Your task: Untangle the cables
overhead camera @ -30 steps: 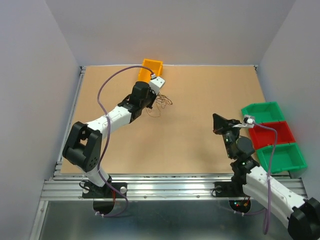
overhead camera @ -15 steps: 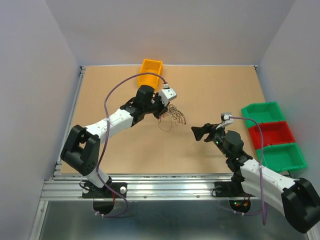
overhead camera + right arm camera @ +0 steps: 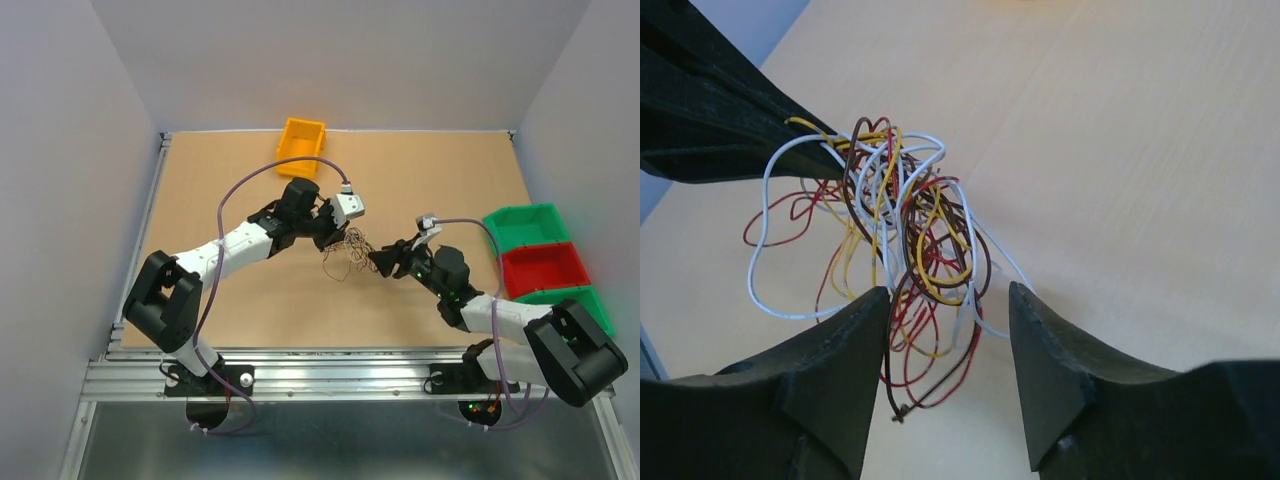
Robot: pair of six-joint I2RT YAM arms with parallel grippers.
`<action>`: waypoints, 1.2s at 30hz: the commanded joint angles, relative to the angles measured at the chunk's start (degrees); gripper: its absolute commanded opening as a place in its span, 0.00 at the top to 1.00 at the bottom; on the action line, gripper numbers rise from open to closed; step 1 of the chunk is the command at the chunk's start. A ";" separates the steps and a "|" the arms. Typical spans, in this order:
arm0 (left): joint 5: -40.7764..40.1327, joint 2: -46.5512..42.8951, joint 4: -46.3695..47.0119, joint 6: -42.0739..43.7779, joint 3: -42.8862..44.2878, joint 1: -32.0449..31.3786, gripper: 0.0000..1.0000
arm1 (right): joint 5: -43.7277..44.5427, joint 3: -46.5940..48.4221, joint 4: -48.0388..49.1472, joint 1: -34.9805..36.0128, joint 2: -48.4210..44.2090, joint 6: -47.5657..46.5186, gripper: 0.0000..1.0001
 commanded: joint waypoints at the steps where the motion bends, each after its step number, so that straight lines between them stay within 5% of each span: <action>1: 2.25 -2.65 0.39 1.00 1.24 -0.50 0.90 | -3.62 4.04 6.37 0.67 1.93 -0.76 0.52; 5: 2.43 -3.44 0.39 1.00 1.06 -0.41 0.90 | -3.98 4.21 6.29 0.67 2.64 -0.85 0.72; 8: 2.34 -4.32 0.82 0.83 0.45 -0.41 0.90 | -3.72 4.04 5.94 0.67 1.94 -0.59 1.00; 16: -5.82 -6.52 6.00 -1.37 -1.40 -0.24 0.88 | 17.50 3.78 -5.98 0.67 -5.08 2.40 0.99; 23: -35.99 -5.03 13.39 -8.66 -1.32 1.87 0.83 | 42.15 2.63 -21.21 0.67 -16.23 8.89 0.99; 27: -42.65 -4.41 14.54 -12.35 -0.17 6.35 0.83 | 47.08 2.02 -28.15 0.59 -24.05 10.84 0.99; 31: -40.65 -4.24 13.57 -15.69 1.15 11.44 0.85 | 49.80 0.53 -32.81 0.67 -32.31 10.93 0.99; 36: -26.17 -3.89 12.52 -15.35 1.50 13.48 0.86 | 50.34 -0.71 -35.72 0.59 -39.89 10.14 0.99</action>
